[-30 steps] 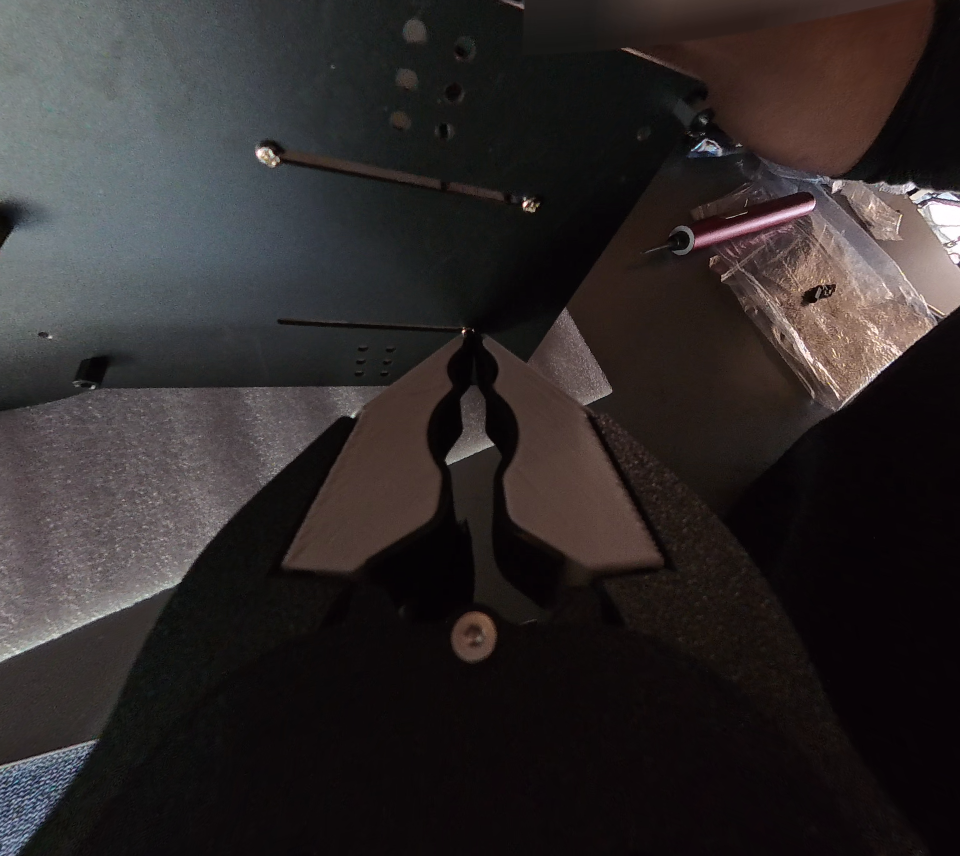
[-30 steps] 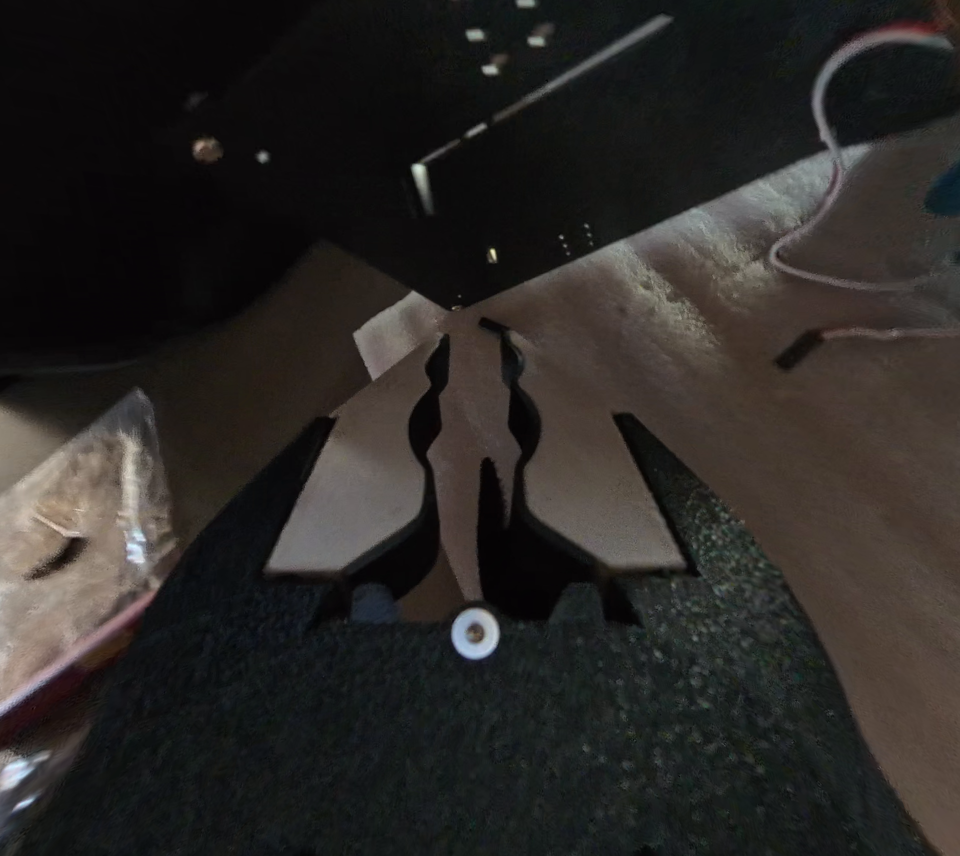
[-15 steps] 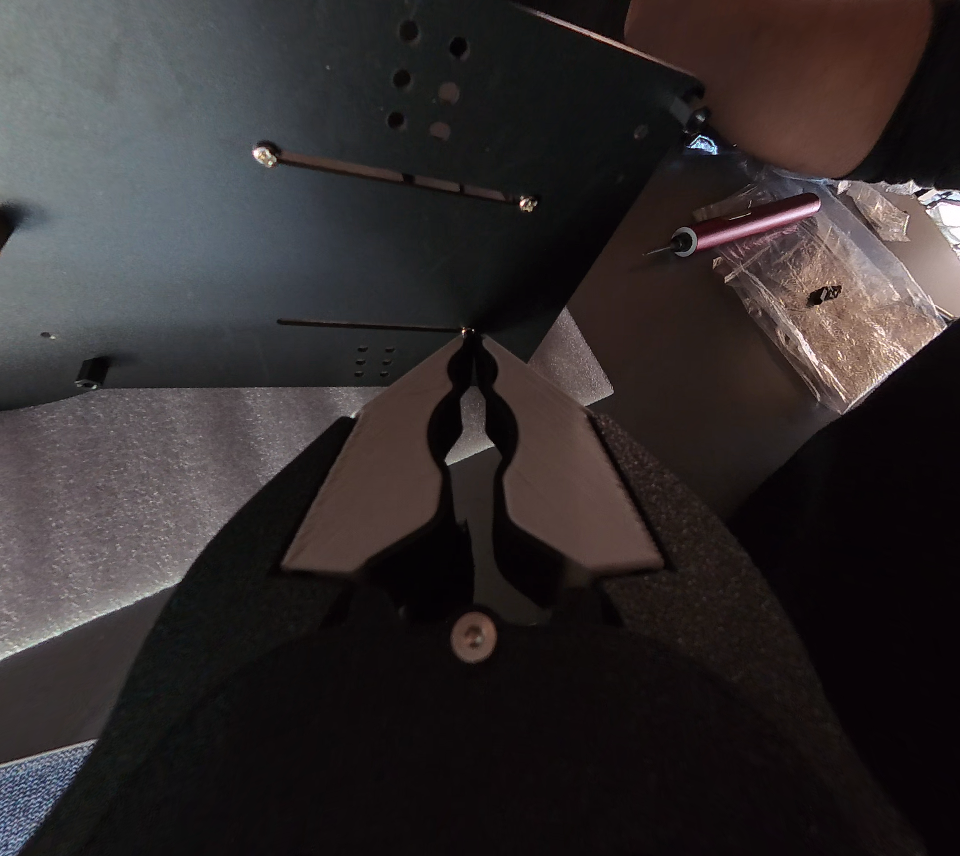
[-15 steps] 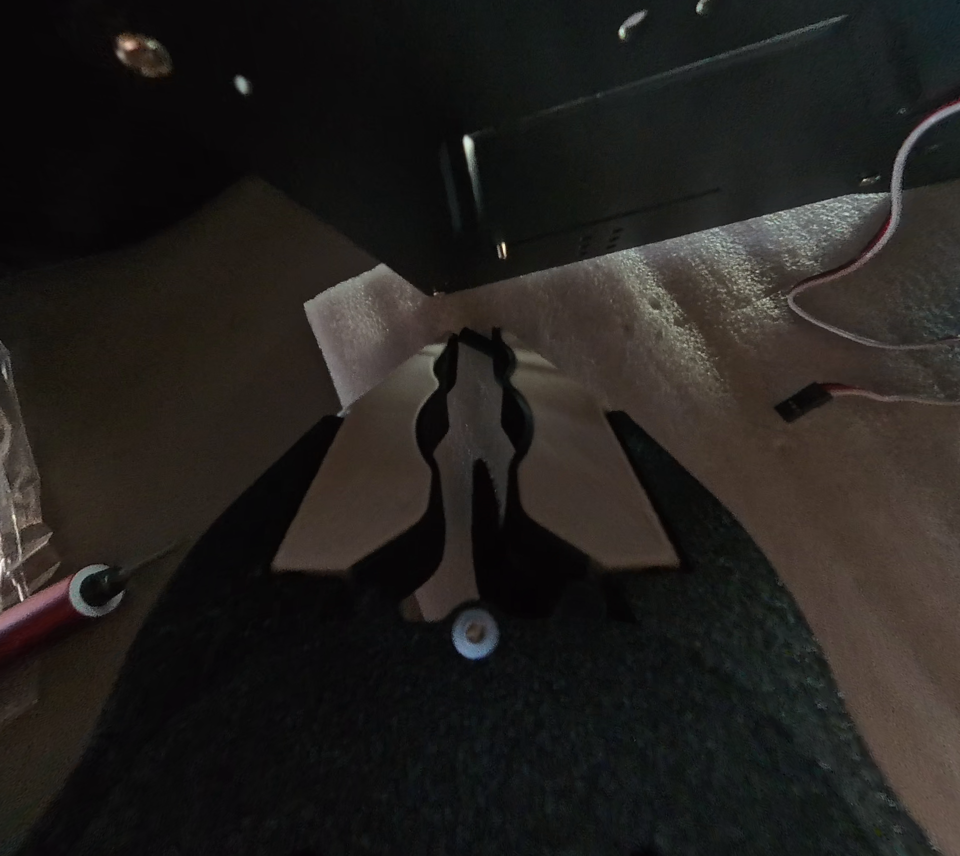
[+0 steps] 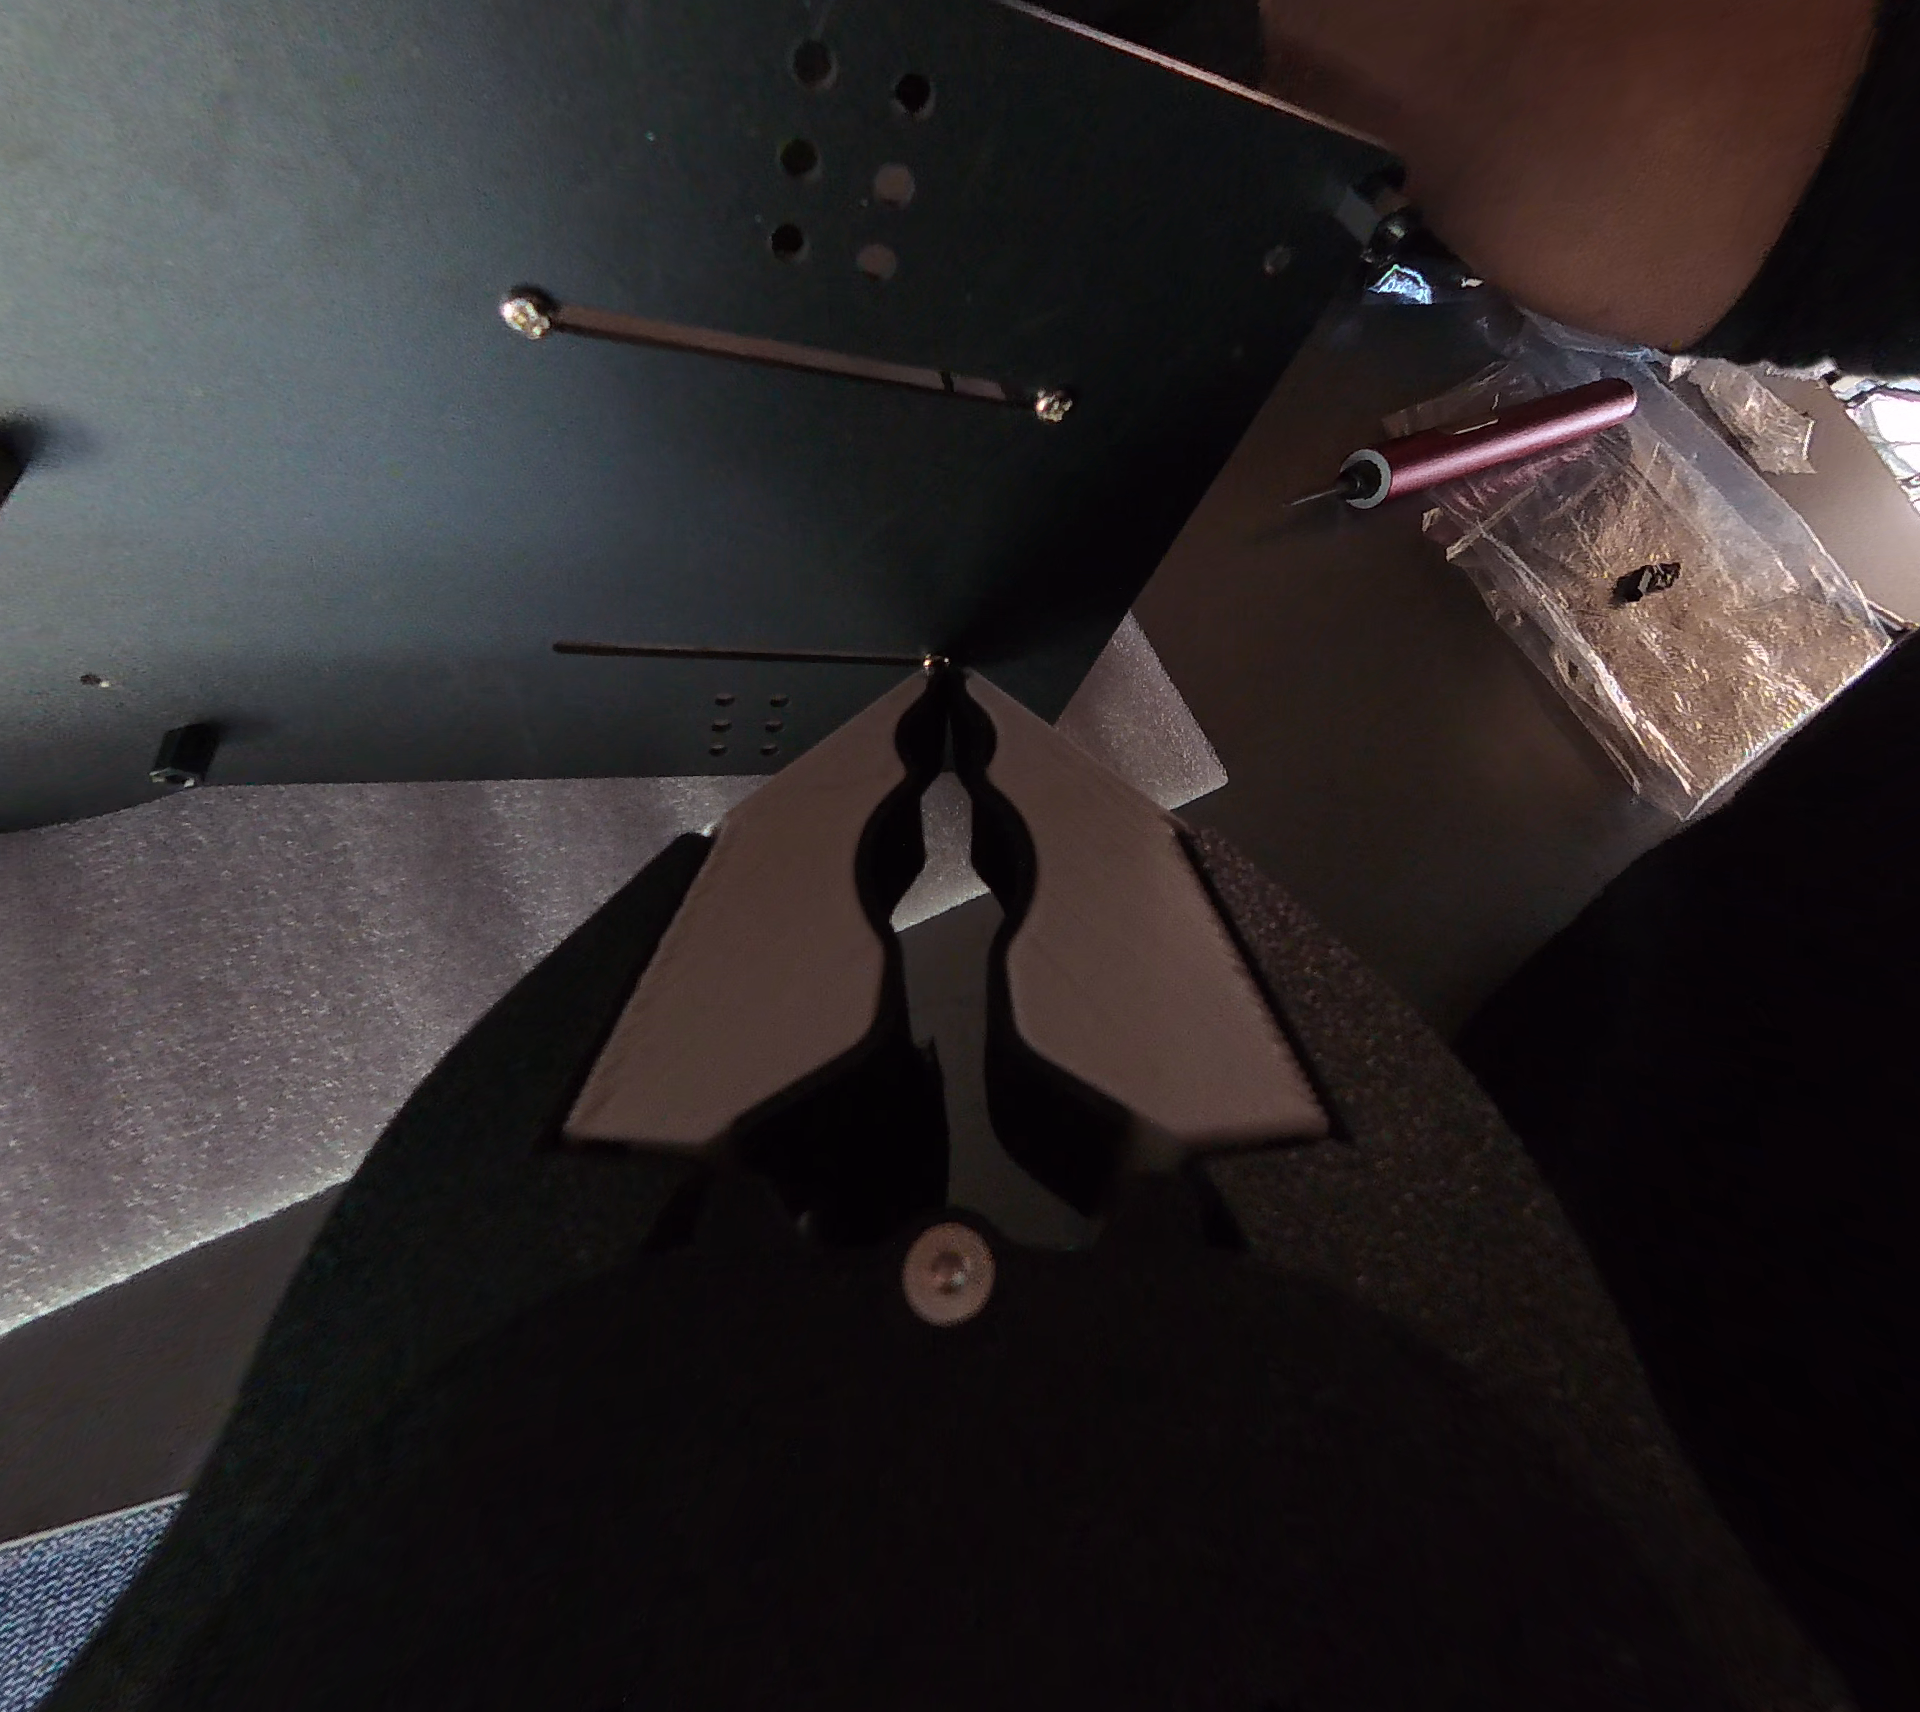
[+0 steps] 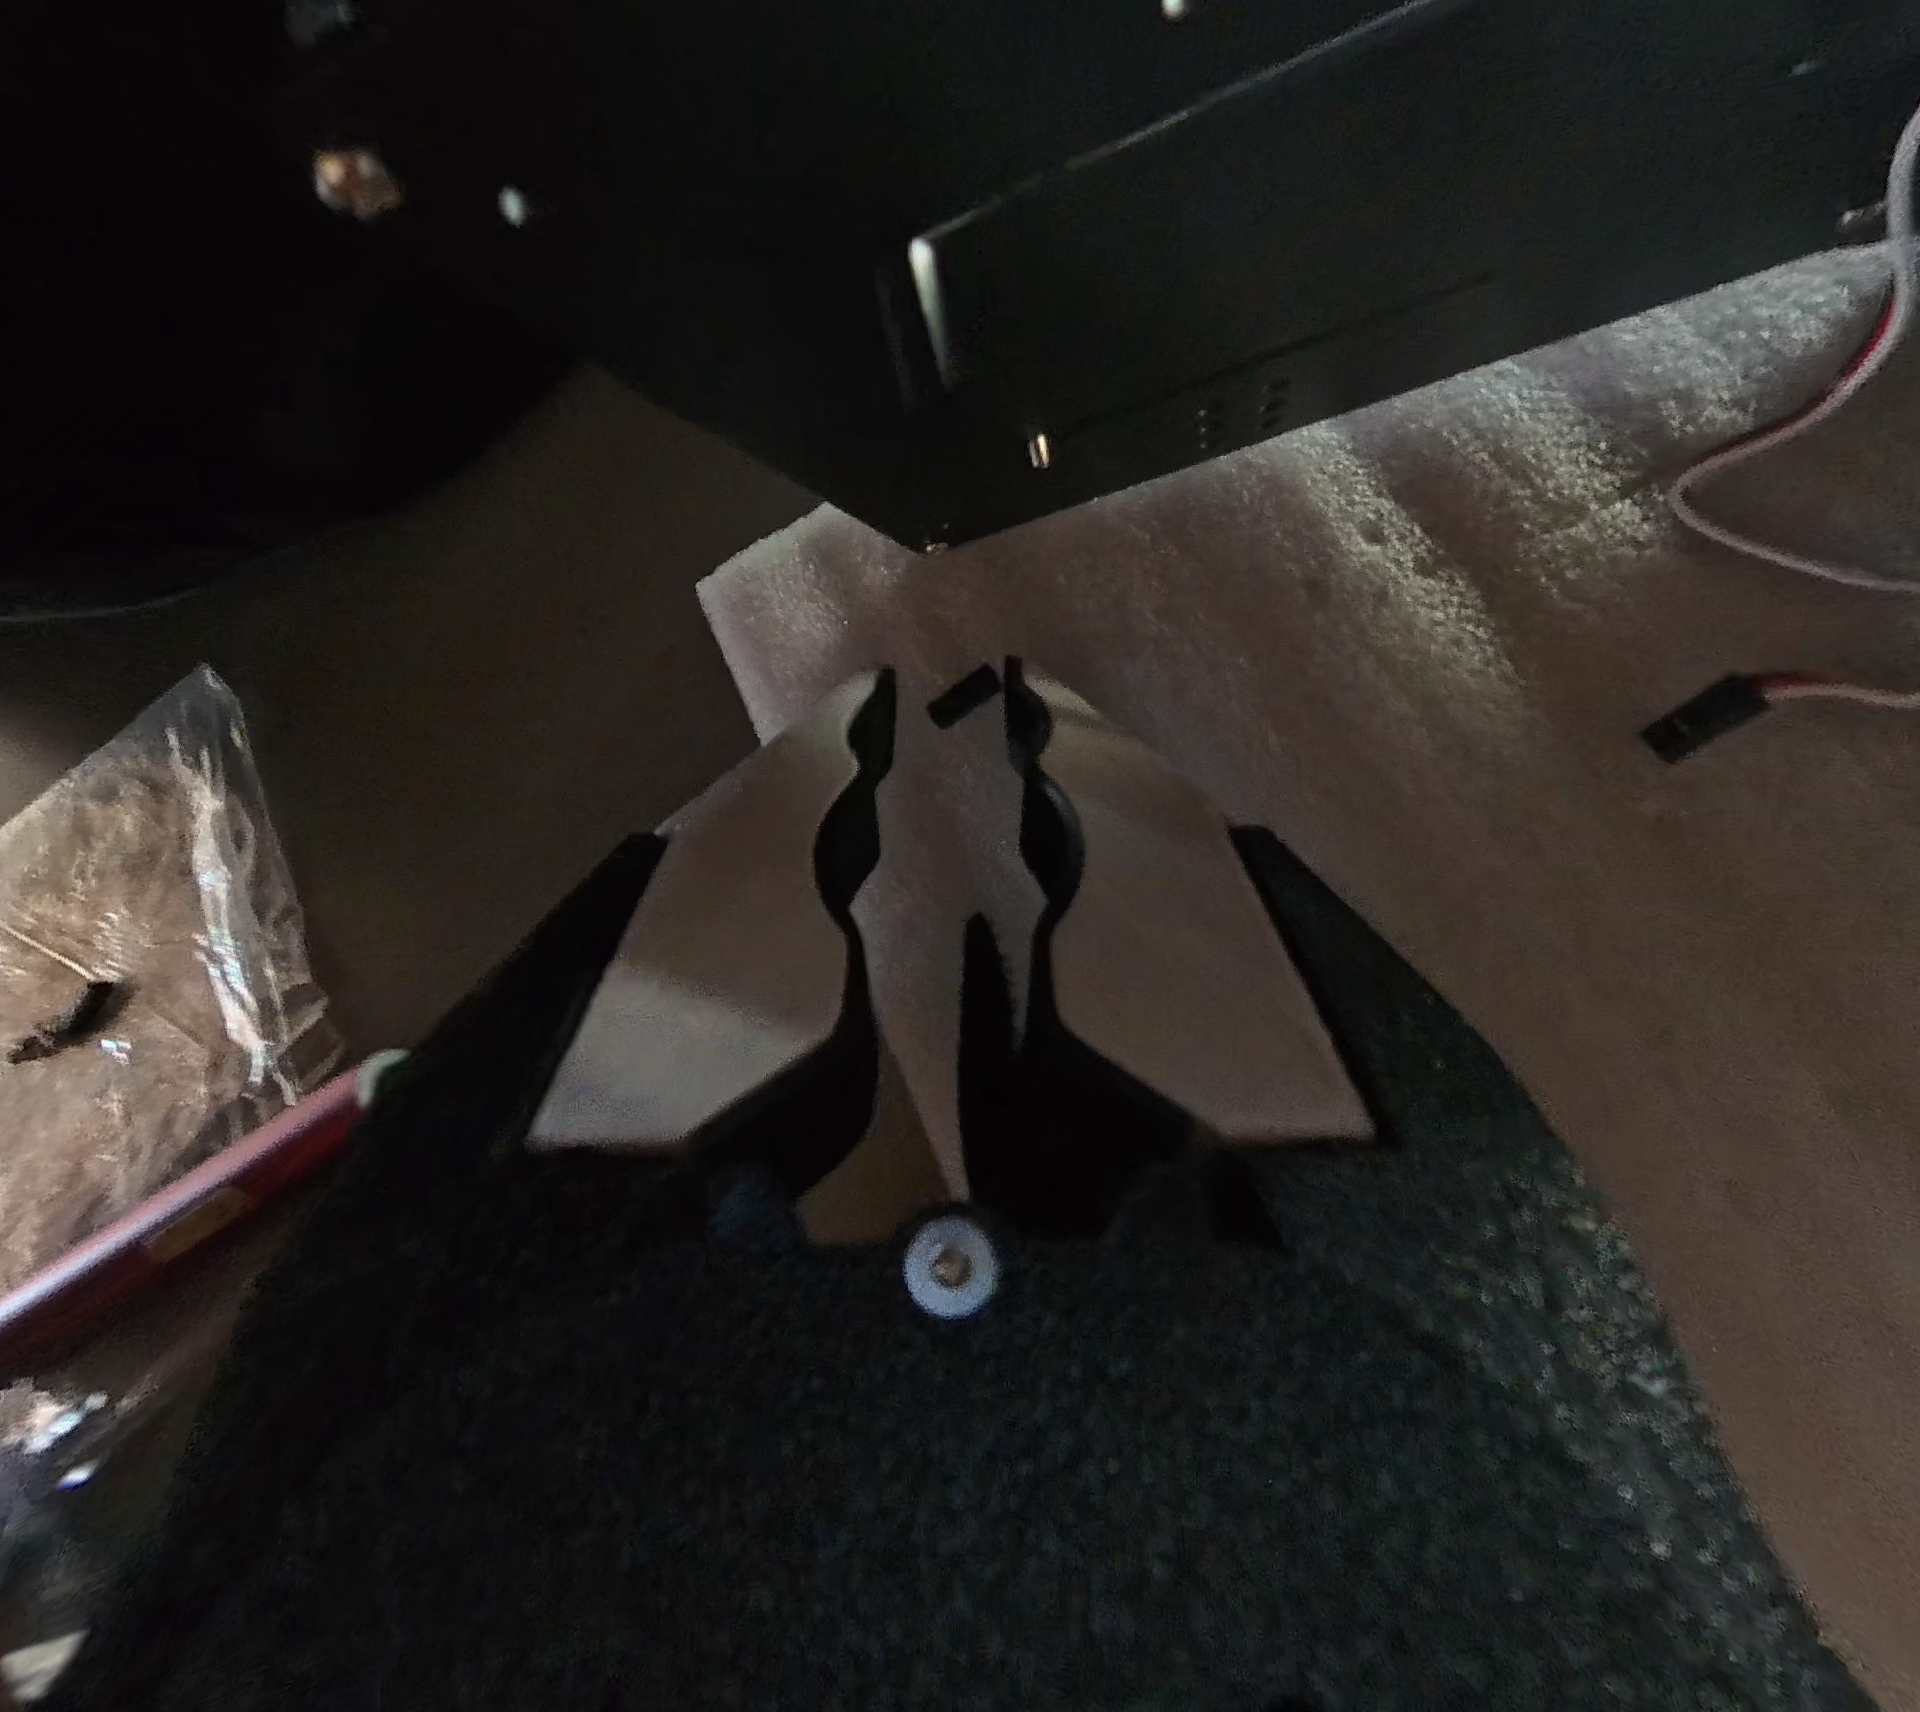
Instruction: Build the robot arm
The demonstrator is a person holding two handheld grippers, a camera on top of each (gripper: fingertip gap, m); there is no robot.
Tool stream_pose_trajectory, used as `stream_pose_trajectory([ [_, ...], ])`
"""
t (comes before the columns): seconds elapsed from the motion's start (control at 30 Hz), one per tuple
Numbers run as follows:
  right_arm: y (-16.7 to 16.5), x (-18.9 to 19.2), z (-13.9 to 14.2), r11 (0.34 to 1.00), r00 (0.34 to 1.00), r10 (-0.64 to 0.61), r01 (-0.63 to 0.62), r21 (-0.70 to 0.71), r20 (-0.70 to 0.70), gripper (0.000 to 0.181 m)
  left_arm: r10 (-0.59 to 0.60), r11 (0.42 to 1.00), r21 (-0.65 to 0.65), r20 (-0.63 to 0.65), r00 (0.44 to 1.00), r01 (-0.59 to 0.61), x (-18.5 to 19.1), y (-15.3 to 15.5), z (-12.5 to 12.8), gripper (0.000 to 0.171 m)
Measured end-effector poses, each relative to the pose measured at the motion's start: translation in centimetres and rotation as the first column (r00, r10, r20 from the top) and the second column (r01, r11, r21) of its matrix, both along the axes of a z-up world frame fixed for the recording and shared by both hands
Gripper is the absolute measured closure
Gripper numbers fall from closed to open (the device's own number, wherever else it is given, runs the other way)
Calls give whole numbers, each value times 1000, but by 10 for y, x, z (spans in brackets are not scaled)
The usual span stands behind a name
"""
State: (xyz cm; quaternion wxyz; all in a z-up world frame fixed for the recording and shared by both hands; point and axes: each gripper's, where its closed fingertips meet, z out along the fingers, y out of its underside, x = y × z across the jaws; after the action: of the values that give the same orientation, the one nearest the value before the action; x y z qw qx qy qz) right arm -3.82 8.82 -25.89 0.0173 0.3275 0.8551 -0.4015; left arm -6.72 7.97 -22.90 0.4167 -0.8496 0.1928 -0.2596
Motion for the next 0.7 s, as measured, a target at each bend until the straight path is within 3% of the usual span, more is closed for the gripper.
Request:
stream_pose_trajectory([
  [0.3, 11, 7, 0, 940, 943, -331, 328, 93, 15, 160, -2, 1000, 0, 24, 1000, 2, 0, 0, 0, 171],
  [0.37, 15, 6, -4, 907, 914, -406, 405, 120, -13, 160, -2, 1000, -2, 33, 999, 2, 0, 0, 0, 171],
  [0.47, 6, 0, 2, 856, 857, -514, 515, 40, -26, 160, -7, 1000, 0, 24, 1000, 7, 0, 0, 0, 171],
  [0.57, 13, 3, -7, 794, 806, -585, 591, 143, -88, 163, -9, 1000, 4, 18, 1000, 9, 0, 0, 0, 171],
  [0.7, 8, 0, -10, 738, 747, -647, 664, 122, -154, 164, -6, 1000, 2, 26, 1000, 6, 0, 0, 0, 171],
])
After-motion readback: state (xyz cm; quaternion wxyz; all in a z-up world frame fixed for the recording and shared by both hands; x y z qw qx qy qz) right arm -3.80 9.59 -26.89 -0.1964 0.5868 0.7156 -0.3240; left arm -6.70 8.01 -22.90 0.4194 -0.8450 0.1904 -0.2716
